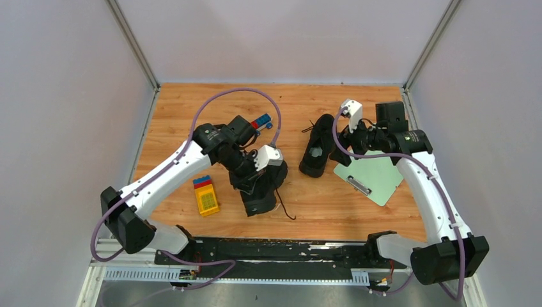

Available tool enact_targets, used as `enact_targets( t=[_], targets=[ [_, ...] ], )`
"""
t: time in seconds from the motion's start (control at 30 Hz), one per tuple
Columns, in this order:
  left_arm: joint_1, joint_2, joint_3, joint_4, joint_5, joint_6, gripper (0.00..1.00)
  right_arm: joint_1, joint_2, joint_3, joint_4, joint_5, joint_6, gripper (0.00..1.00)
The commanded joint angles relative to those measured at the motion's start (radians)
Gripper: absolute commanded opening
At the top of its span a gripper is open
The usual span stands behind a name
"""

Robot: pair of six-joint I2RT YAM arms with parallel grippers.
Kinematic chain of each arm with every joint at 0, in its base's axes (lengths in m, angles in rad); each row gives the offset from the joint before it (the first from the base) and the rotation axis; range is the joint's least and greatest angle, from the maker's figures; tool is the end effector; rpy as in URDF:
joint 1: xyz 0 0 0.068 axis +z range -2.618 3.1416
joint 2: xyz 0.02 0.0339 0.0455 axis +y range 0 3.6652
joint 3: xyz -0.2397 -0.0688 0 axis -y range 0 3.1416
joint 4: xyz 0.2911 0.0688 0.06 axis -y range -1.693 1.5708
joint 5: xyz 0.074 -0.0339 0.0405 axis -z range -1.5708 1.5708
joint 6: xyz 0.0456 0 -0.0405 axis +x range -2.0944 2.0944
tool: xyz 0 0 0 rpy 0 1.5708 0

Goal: Tie the shoes
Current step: Pick up the shoe at the center of the board, then place the shoe at the center of the board.

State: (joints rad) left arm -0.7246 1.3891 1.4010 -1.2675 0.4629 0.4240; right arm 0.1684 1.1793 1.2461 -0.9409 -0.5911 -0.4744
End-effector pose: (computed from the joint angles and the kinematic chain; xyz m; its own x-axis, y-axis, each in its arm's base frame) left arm 0.2131 -0.2158 0.3036 -0.3622 0.8123 -0.4572 0.9279 0.2677 -0.2594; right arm 0.2784 0.0731 0.3286 -0.4480 -0.4609 -0.7661 -0.7828 0.6161 0.0871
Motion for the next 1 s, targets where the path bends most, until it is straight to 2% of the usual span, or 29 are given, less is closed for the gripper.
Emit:
enact_targets(
  t=[0.0, 0.17, 0.43, 0.57, 0.63, 0.67, 0.8, 0.87, 0.97],
  targets=[
    [-0.021, 0.012, -0.043, 0.239, 0.061, -0.206, 0.0, -0.009, -0.002, -0.014, 0.025, -0.003, 0.018, 0.72],
    [-0.029, -0.009, -0.136, 0.378, 0.005, -0.394, 0.0, -0.01, -0.005, -0.096, 0.021, -0.065, 0.007, 0.72],
    [-0.116, 0.149, -0.151, 0.43, 0.031, -0.43, 0.0, -0.009, 0.048, -0.115, 0.032, -0.146, 0.046, 0.72],
    [-0.12, 0.205, -0.188, 0.475, -0.033, -0.481, 0.0, -0.01, 0.022, -0.155, 0.005, -0.235, -0.059, 0.72],
    [-0.121, 0.226, -0.22, 0.52, -0.021, -0.496, 0.07, -0.008, 0.009, -0.185, 0.001, -0.27, -0.154, 0.72],
    [-0.121, 0.24, -0.229, 0.536, 0.008, -0.503, 0.15, -0.007, 0.007, -0.201, 0.003, -0.278, -0.202, 0.72],
    [-0.119, 0.249, -0.162, 0.532, 0.085, -0.472, 0.4, 0.003, 0.03, -0.242, 0.025, -0.249, -0.22, 0.71],
    [-0.118, 0.231, -0.088, 0.483, 0.052, -0.418, 0.48, 0.015, 0.034, -0.255, 0.034, -0.215, -0.218, 0.71],
    [-0.105, 0.189, 0.006, 0.443, -0.07, -0.302, 0.53, 0.052, 0.029, -0.298, 0.115, -0.067, -0.179, 0.68]
  ],
)
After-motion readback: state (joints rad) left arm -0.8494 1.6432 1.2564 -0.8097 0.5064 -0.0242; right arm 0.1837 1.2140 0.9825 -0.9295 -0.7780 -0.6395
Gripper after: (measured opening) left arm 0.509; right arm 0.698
